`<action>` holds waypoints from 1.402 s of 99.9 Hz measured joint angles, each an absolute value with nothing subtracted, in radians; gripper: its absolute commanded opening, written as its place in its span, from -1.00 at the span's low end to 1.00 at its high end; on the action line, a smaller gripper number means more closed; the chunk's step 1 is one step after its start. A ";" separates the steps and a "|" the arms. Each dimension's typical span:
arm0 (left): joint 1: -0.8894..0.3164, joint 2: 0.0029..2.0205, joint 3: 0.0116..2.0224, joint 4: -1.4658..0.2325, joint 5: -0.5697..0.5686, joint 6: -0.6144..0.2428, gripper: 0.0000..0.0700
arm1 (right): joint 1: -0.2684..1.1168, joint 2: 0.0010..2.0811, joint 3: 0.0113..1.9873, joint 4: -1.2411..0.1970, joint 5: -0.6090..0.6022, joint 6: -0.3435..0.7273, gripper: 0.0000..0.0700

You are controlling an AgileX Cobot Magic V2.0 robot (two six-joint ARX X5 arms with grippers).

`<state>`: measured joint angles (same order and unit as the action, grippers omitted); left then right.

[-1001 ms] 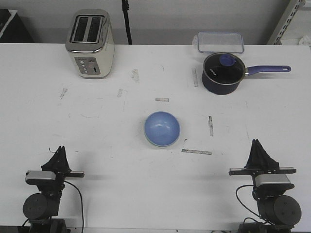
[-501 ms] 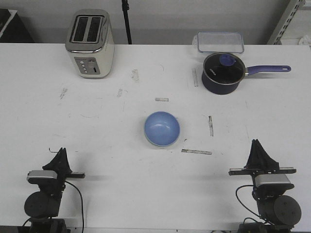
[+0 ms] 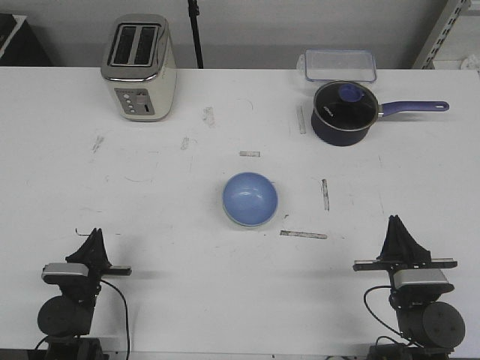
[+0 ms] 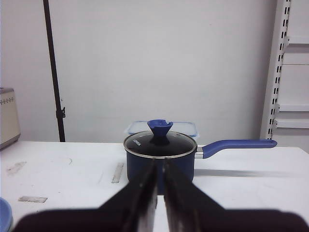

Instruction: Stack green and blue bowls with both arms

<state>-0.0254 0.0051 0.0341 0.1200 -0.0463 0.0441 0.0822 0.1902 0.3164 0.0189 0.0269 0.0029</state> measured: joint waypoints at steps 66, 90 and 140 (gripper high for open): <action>-0.025 0.005 0.034 0.120 -0.046 0.044 -0.99 | 0.049 0.190 0.316 0.004 0.001 0.003 -0.95; -0.025 0.005 0.034 0.120 -0.046 0.044 -0.99 | -0.001 0.160 0.271 0.001 -0.031 0.025 -0.96; -0.025 0.005 0.034 0.120 -0.046 0.044 -0.99 | -0.001 0.001 0.084 -0.012 -0.007 0.045 -0.96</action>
